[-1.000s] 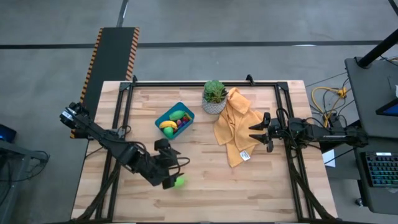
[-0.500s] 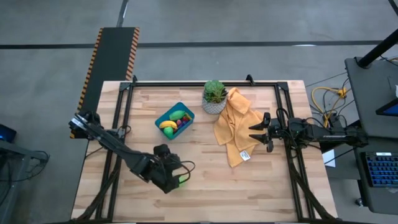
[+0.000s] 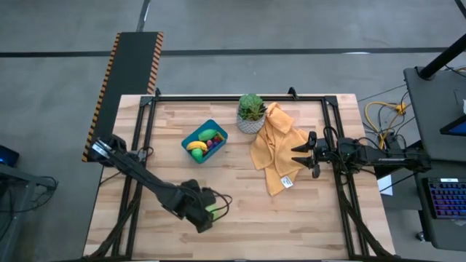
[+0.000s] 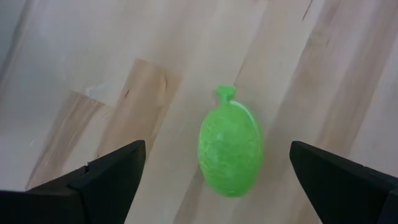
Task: Pick and placing Produce into tupperware
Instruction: Put the green melon into the blue bin
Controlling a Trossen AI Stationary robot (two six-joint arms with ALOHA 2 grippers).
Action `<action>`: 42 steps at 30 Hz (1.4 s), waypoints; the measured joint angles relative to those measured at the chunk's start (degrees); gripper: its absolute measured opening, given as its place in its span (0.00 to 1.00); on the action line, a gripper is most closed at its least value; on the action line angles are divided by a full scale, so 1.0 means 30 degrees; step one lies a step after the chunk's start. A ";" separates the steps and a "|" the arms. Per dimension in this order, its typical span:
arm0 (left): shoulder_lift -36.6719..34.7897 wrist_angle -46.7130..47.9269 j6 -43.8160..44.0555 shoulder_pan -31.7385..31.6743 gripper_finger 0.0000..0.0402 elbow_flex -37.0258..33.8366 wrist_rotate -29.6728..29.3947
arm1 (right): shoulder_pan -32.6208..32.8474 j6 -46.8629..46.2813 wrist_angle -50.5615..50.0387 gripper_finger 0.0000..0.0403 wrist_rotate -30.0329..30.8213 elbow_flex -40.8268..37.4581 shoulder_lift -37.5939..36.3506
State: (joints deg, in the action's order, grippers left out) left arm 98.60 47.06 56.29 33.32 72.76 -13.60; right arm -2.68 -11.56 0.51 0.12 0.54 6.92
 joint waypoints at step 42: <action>0.3593 -0.0817 -0.1956 -0.0091 0.96 -0.0010 0.1525 | 0.0005 0.0046 0.0002 0.44 0.0000 0.0000 0.0024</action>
State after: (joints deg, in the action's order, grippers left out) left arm 109.38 44.61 50.42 33.05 72.73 -9.02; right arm -2.66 -11.42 0.52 0.12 0.54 6.99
